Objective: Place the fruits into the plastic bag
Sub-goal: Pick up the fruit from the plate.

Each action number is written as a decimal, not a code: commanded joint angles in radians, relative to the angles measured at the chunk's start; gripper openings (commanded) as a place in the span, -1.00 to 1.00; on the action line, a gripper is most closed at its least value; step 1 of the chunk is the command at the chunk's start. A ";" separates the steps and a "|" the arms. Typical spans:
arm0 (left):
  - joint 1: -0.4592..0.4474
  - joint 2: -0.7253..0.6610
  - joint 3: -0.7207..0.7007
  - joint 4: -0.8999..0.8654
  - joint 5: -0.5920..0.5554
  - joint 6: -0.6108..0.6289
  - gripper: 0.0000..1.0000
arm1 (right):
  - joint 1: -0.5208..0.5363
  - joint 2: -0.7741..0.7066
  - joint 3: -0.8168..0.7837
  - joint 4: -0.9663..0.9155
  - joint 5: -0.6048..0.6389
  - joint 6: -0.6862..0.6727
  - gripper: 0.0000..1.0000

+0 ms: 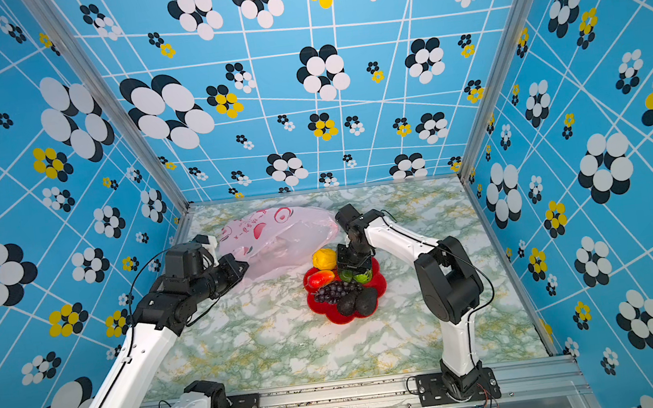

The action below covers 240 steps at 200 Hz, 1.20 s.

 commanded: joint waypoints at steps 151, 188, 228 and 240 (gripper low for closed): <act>0.007 -0.063 -0.003 0.013 0.016 -0.013 -0.83 | -0.013 -0.514 -0.133 0.059 -0.131 -0.012 -0.23; 0.003 -0.071 -0.012 0.018 0.023 -0.024 -0.82 | -0.013 -0.536 -0.087 0.119 -0.184 0.029 -0.24; -0.005 -0.068 -0.021 0.028 0.034 -0.037 -0.81 | -0.013 -0.504 -0.073 0.253 -0.282 0.091 -0.25; -0.007 -0.063 -0.021 0.029 0.037 -0.039 -0.81 | -0.012 -0.484 -0.070 0.292 -0.306 0.113 -0.25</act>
